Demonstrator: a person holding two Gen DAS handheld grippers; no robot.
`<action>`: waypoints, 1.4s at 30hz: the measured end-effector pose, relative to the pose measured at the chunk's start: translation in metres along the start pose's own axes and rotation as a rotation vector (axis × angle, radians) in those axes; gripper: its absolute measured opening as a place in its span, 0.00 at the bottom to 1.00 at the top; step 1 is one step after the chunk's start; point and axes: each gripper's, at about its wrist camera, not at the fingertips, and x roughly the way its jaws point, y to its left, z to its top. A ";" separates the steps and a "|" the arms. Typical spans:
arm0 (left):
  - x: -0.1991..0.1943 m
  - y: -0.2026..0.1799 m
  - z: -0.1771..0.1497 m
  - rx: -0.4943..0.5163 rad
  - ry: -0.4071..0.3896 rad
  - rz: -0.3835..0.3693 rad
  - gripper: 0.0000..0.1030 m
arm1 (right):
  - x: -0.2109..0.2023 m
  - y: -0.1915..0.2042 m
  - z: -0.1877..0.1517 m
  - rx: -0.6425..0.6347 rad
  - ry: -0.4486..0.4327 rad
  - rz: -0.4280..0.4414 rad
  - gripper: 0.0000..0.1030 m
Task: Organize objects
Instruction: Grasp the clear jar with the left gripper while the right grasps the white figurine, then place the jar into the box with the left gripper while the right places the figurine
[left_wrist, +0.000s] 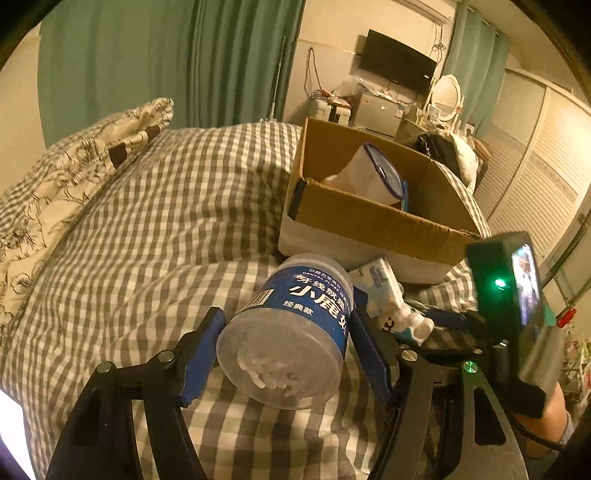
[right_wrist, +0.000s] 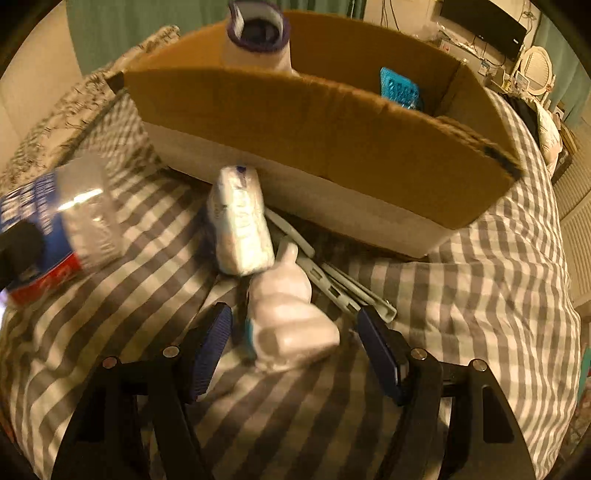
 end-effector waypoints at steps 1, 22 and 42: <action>0.001 0.000 -0.001 -0.001 0.002 -0.001 0.69 | 0.004 0.003 0.001 -0.006 0.009 -0.010 0.69; -0.041 -0.015 -0.017 0.027 -0.011 -0.013 0.67 | -0.077 0.021 -0.042 0.015 -0.194 -0.023 0.54; -0.102 -0.063 0.045 0.090 -0.162 -0.044 0.65 | -0.206 -0.006 -0.023 0.010 -0.454 -0.004 0.54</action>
